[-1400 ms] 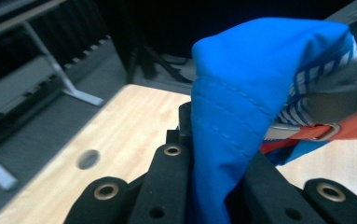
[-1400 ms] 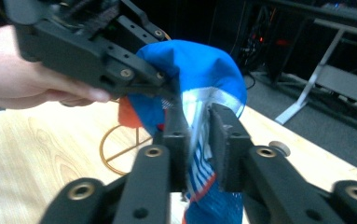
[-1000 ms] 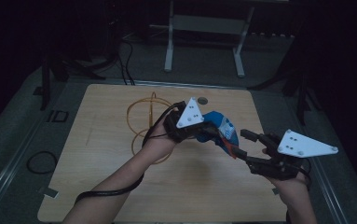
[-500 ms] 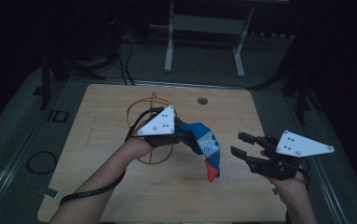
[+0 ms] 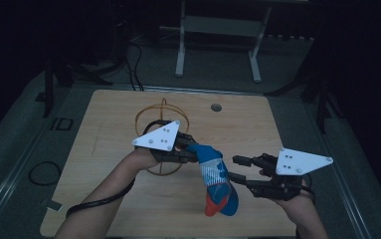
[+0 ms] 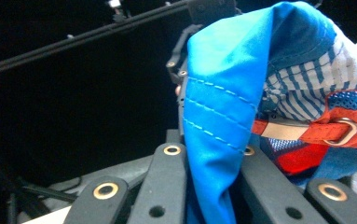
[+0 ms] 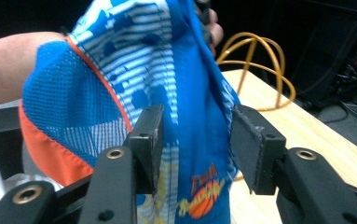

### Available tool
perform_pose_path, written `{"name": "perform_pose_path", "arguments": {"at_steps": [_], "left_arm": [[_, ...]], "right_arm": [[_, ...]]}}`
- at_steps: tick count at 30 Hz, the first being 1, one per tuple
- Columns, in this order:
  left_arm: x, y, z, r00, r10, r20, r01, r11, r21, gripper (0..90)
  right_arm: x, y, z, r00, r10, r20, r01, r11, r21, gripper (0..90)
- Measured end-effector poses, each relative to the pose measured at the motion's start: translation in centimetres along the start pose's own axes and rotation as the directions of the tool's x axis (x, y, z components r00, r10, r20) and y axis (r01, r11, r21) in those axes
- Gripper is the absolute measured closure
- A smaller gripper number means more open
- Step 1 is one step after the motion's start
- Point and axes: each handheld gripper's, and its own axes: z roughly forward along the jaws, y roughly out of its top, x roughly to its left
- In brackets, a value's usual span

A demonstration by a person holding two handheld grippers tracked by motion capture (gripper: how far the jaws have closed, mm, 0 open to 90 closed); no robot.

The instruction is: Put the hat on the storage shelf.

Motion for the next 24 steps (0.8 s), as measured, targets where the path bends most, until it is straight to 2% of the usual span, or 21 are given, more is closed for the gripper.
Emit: {"name": "perform_pose_path", "arguments": {"at_steps": [6,7,9,11,12,13,14,18,24], "left_arm": [[0.0,0.0,0.6,1.0000,0.007,-0.003,-0.007,0.9999,-0.007,89.4],[0.0,0.0,0.6,1.0000,0.005,-0.003,-0.005,0.9999,-0.010,89.4],[0.0,-0.1,0.6,1.0000,0.004,0.004,-0.004,0.9998,-0.017,89.4],[0.0,-0.1,0.7,1.0000,0.001,0.000,-0.001,0.9999,-0.012,89.4],[0.0,-0.2,0.7,1.0000,0.003,-0.001,-0.003,1.0000,-0.004,89.4],[0.0,-0.3,0.6,1.0000,0.001,-0.001,-0.001,1.0000,0.000,89.4],[0.0,-0.4,0.5,1.0000,-0.005,-0.003,0.005,1.0000,-0.002,89.4],[0.1,-0.8,0.0,0.9993,-0.034,-0.015,0.034,0.9994,0.003,89.1],[0.0,-0.7,-0.9,0.9982,-0.050,-0.034,0.051,0.9980,0.036,88.5]], "right_arm": [[0.1,-0.1,1.0,0.9988,-0.001,-0.048,0.002,0.999,0.033,55.1],[0.1,-0.2,1.2,0.9986,-0.004,-0.052,0.006,0.999,0.042,58.9],[0.1,-0.4,1.5,0.9987,-0.011,-0.049,0.014,0.998,0.065,60.3],[0.1,-0.5,1.7,0.9987,-0.013,-0.049,0.017,0.997,0.081,70.2],[0.1,-0.6,1.8,0.9988,-0.016,-0.046,0.019,0.996,0.082,75.3],[0.1,-0.5,1.9,0.9992,-0.014,-0.038,0.017,0.996,0.086,85.9],[0.2,-0.5,1.9,0.9997,-0.015,-0.018,0.017,0.996,0.091,89.5],[0.2,-0.3,1.8,0.9994,-0.014,0.032,0.011,0.995,0.095,90.0],[-0.4,0.0,1.1,0.9982,0.005,0.061,-0.009,0.998,0.067,90.0]]}}
